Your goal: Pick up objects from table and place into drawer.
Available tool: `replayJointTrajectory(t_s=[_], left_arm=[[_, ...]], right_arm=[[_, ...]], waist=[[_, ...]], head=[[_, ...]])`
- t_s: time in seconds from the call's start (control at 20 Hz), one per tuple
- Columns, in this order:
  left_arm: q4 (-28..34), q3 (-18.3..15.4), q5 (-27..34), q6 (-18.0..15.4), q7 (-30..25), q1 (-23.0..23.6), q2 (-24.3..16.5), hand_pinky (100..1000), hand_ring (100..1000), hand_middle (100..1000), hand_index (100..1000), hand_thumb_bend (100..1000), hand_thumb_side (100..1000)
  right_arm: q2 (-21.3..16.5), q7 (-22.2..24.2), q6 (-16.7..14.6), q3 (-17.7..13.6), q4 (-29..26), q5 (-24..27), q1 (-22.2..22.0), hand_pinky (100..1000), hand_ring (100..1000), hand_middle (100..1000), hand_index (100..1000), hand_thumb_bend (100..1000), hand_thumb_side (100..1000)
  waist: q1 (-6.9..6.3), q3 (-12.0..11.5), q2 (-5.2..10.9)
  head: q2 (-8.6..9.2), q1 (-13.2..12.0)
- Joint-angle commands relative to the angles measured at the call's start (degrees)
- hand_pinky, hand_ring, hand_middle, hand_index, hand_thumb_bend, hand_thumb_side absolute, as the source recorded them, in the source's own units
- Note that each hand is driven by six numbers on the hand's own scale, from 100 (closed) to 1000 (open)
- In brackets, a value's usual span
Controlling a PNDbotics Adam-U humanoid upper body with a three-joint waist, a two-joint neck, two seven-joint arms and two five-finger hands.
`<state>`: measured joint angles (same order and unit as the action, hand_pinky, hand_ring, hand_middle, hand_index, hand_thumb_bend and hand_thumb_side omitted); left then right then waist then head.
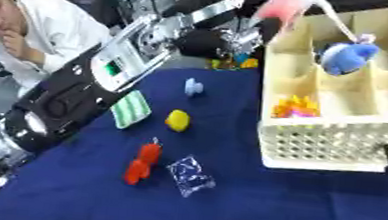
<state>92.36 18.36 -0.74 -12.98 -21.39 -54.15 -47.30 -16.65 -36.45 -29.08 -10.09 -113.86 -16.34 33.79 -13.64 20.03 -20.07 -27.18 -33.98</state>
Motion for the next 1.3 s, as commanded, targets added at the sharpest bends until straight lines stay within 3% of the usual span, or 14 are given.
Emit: replayJointTrajectory(t_s=[0.05,0.35,0.7,0.75,0.9,0.95,1.0,1.1,1.3], left_arm=[[0.6,-0.8,0.4,-0.4,-0.9,-0.4,-1.2,696,874,829,1000,100,914],[1.0,0.0,2.7,-1.7,-0.8,-0.9,-0.7,705,879,843,1000,100,995],[2.5,0.2,8.3,-4.4,-0.2,-1.6,-0.8,705,876,859,1000,100,1000],[2.6,0.0,8.7,-4.6,0.1,-1.7,-0.7,686,858,842,1000,184,991],[2.8,-0.2,10.6,-5.6,2.2,-2.1,-0.8,687,858,842,1000,189,991],[2.8,-0.2,10.9,-5.8,2.6,-2.1,-0.9,680,853,841,1000,321,945],[2.9,-0.5,11.3,-6.1,3.0,-2.4,-0.7,685,857,848,1000,347,940],[2.9,-0.9,12.4,-6.7,4.4,-2.7,-0.6,690,852,844,1000,388,906],[2.7,-1.1,13.9,-7.6,7.7,-2.3,-0.9,692,847,834,1000,367,885]], right_arm=[[-0.2,-0.5,-0.1,-0.3,-0.7,0.0,0.7,644,646,609,726,100,838],[0.1,-0.8,0.2,-0.4,-0.7,-0.1,0.6,645,647,608,726,100,838],[0.2,-0.9,0.4,-0.4,-0.7,-0.1,0.4,645,647,608,726,100,838],[0.3,-0.9,0.4,-0.4,-0.7,-0.1,0.4,645,647,607,725,100,839],[0.6,-0.8,0.7,-0.3,-0.7,0.0,0.3,646,647,607,725,100,839],[0.6,-0.8,0.7,-0.3,-0.7,0.0,0.3,646,647,606,725,100,840],[0.7,-0.8,0.8,-0.3,-0.7,0.2,0.2,646,647,606,725,100,840],[1.0,-0.7,0.9,-0.2,-0.7,0.3,0.2,647,648,606,725,100,841],[1.3,-0.6,1.1,-0.3,-0.7,0.3,0.2,647,648,606,725,100,847]], waist=[[0.69,-0.1,0.94],[0.69,-0.1,0.71],[0.69,0.0,0.75],[0.69,0.0,0.77],[0.69,0.0,0.83],[0.69,0.0,0.85],[0.69,0.0,0.91],[0.69,-0.1,0.92],[0.69,-0.4,0.8]], head=[[-0.2,0.2],[0.11,0.0],[0.38,-0.2],[0.55,-0.3],[1.03,-0.6],[1.13,-0.7],[1.58,-1.0],[1.78,-1.1],[1.44,-0.8]])
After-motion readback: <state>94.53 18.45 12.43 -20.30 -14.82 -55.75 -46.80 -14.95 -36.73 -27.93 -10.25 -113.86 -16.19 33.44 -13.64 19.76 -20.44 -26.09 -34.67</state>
